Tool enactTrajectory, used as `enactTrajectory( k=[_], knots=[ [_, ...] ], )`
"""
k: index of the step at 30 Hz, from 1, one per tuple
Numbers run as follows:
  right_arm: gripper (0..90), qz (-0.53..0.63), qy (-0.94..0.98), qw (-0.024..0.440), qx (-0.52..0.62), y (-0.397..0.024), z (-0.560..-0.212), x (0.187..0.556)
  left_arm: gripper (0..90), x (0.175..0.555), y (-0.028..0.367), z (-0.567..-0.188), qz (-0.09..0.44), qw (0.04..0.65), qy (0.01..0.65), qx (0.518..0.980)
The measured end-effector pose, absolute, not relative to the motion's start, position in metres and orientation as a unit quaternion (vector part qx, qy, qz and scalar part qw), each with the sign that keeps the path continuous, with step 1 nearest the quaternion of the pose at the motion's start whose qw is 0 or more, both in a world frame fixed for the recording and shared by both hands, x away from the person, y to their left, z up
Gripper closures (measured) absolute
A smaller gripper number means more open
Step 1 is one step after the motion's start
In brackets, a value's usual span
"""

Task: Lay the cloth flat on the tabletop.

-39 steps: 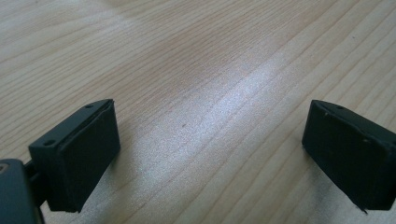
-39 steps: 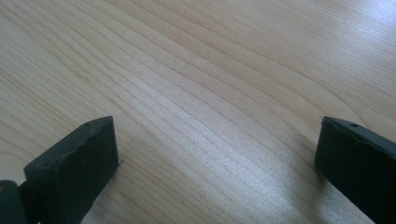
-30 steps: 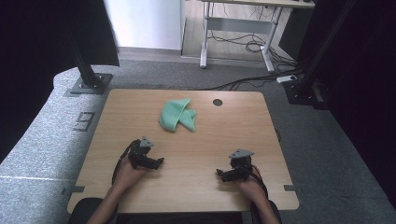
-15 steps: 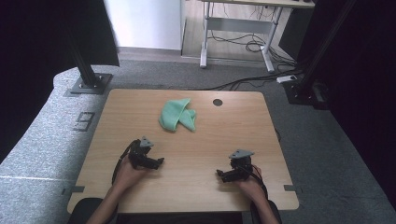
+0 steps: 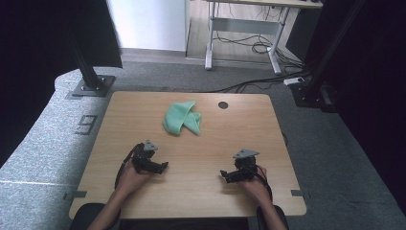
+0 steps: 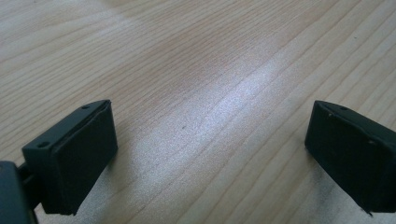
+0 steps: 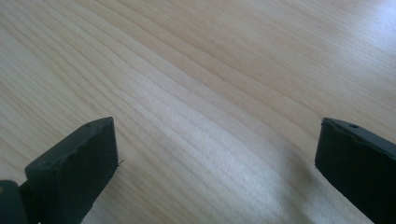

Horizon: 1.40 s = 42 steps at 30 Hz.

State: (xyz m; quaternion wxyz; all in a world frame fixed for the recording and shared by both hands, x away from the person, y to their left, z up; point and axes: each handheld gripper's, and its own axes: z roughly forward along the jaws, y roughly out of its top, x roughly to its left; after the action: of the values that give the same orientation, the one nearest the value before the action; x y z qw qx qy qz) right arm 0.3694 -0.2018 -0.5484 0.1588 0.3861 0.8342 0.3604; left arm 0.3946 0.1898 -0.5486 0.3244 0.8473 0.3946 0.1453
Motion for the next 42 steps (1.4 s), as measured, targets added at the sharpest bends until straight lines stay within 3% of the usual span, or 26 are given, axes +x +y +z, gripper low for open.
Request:
enactTrajectory(
  k=[33,42],
  knots=[
    [0.0,0.366,0.835,0.137,0.387,-0.160,-0.528,0.421,2.4,0.395,0.190,-0.549,0.145,0.324,0.395,0.847],
    [13.4,0.375,0.831,0.132,0.389,-0.141,-0.526,0.445,2.4,0.395,0.190,-0.549,0.145,0.324,0.395,0.847]
  ],
)
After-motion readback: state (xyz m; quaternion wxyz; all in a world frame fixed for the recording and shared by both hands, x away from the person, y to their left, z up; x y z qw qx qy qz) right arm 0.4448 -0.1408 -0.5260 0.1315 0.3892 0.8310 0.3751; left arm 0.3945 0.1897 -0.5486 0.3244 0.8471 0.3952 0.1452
